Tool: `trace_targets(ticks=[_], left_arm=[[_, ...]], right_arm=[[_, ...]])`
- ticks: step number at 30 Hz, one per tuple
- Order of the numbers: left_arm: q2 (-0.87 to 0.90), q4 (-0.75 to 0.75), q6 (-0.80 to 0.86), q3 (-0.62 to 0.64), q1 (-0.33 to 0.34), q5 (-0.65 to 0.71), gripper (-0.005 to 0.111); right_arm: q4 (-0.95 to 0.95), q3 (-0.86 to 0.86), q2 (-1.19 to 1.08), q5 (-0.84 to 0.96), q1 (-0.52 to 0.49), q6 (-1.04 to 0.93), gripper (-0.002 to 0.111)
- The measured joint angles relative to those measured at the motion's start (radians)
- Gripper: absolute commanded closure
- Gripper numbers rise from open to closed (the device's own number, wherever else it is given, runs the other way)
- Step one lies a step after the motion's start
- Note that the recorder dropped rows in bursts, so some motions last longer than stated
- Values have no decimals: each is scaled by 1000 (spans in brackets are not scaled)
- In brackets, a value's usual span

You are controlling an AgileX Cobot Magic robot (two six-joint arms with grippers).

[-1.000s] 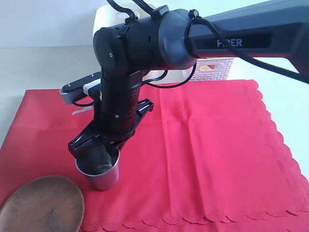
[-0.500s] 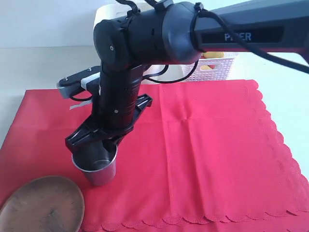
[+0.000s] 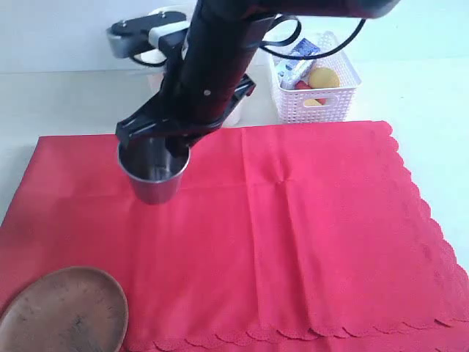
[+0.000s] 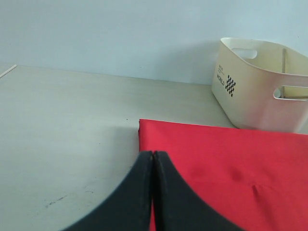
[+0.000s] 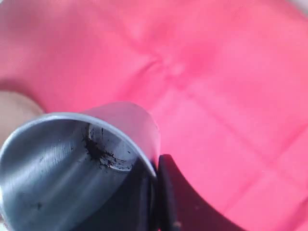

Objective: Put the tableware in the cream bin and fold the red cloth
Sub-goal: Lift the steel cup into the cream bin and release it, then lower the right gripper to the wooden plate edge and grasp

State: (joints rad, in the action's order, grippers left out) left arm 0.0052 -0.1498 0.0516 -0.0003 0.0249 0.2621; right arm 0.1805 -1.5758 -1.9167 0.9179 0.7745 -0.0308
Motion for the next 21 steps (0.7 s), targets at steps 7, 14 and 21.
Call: trace_targets(ticks=[7,14,21], left_arm=[[0,0,0,0,0,0,104],[0,0,0,0,0,0,104],[0,0,0,0,0,0,104]], right_arm=[[-2,0,19,-107,-81,-2,108],[-2,0,19,-449,-145,85,108],[-2,1,-18,-809,-206,254,108]])
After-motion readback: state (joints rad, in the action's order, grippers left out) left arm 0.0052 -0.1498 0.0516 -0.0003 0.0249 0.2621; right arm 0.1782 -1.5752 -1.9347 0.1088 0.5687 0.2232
